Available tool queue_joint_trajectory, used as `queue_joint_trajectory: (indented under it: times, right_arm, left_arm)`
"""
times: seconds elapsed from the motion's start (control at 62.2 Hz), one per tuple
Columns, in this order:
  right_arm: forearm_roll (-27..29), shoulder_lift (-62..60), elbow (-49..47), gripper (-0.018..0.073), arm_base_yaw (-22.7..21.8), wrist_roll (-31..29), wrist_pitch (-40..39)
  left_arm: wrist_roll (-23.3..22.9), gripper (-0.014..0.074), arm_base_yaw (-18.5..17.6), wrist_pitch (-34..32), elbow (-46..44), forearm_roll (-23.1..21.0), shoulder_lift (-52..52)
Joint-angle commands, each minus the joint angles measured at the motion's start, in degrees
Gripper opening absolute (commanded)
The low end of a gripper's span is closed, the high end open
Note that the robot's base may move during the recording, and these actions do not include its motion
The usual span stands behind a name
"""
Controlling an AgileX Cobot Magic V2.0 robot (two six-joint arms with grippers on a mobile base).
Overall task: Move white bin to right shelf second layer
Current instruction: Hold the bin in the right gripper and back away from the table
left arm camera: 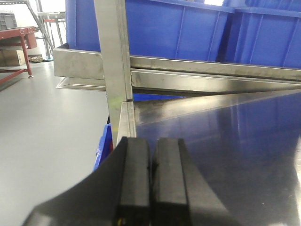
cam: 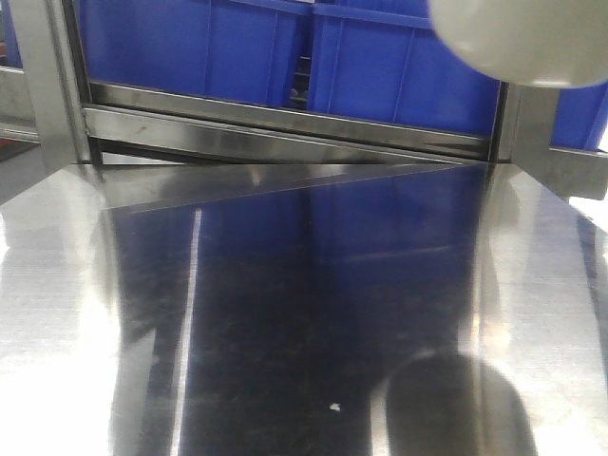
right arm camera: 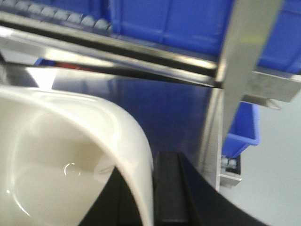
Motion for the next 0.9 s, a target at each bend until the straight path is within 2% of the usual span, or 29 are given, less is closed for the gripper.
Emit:
queue_joint_trajectory:
  times: [0.0,0.289,0.884]
  right_arm:
    - [-0.5,-6.3,4.0,0.0056,-2.2,-0.1,-9.0]
    - [-0.5,-17.8,15.0,0.0056,-5.2,-0.1,-11.1]
    - [-0.5,-18.1,15.3,0.0056,-5.2,-0.1,-12.4]
  left_arm:
    - [-0.2,0.0085,-0.1,-4.9,2.1,-0.3,-0.8]
    - [-0.2,0.0085,-0.1,-4.9,2.1,-0.3,-0.8]
    - [-0.2,0.0085,-0.1,-4.9,2.1,-0.3,-0.8]
